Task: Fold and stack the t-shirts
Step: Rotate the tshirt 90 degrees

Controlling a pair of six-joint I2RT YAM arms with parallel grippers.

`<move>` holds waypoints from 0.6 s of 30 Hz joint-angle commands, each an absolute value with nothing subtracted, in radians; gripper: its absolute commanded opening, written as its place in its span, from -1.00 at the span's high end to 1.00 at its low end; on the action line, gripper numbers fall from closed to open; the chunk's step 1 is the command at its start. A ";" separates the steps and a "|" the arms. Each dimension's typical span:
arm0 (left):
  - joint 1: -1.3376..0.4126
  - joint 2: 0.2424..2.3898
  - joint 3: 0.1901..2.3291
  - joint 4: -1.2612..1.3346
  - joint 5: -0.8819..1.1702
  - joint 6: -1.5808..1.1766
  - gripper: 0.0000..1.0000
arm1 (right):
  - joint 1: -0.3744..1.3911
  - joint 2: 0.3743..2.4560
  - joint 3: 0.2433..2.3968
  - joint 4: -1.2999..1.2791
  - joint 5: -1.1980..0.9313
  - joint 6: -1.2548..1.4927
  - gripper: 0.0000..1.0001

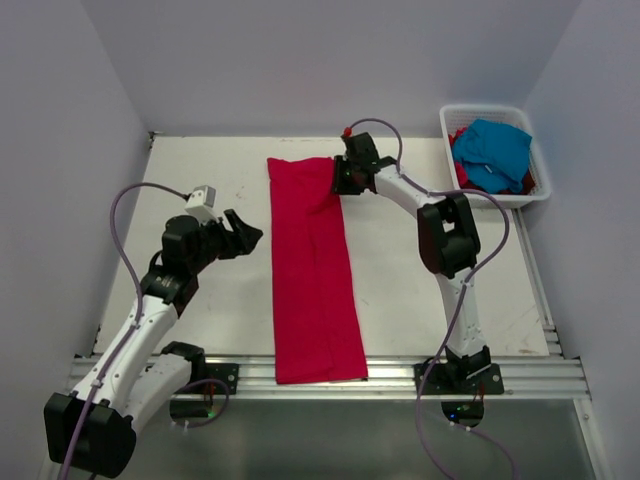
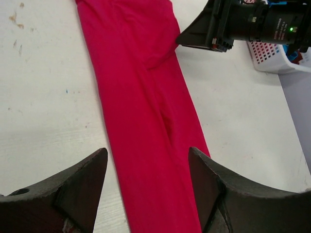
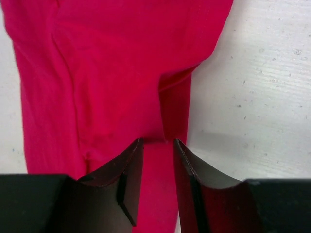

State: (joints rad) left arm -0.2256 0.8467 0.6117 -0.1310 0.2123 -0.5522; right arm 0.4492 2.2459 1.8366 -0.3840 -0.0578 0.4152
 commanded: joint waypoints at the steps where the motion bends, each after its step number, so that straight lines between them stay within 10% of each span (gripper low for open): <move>1: -0.229 0.821 0.601 -0.161 0.204 -0.526 -0.42 | 0.440 2.289 1.894 -0.373 -0.147 0.393 0.31; 18: -0.230 0.830 0.601 -0.163 0.210 -0.540 -0.40 | 0.414 2.316 1.822 -0.308 -0.209 0.364 0.59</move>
